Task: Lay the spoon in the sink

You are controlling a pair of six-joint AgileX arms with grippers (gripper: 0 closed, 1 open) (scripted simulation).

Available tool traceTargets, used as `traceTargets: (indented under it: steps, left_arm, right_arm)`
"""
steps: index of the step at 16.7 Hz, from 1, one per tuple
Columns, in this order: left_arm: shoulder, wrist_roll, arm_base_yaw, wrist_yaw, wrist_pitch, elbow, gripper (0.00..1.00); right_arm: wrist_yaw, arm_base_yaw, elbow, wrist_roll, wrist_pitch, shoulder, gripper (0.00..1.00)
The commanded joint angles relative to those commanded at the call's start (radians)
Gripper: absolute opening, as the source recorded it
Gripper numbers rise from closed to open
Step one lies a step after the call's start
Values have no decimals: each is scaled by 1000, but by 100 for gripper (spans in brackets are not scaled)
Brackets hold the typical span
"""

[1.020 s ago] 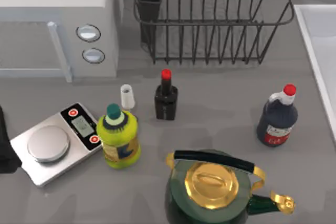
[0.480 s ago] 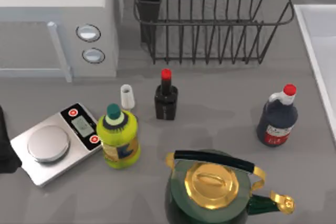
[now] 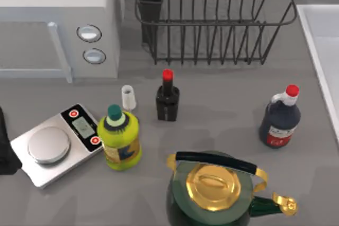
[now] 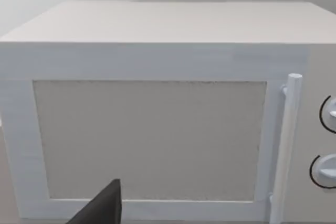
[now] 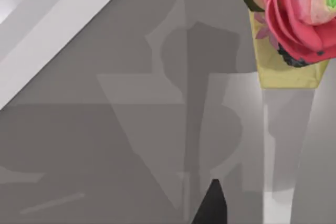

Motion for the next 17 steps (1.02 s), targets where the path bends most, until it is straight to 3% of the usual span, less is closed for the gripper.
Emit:
traceTargets:
  steps: [4,12,17]
  left_arm:
    - [0,0,0,0,0,0,100]
    - [0,0,0,0,0,0,100]
    - [0,0,0,0,0,0,100]
  right_arm:
    - [0,-2,94,-1,-141,-70,0]
    - [0,2,131,9,-163,-45,0]
    - [2,34,396,63,-268,178,0]
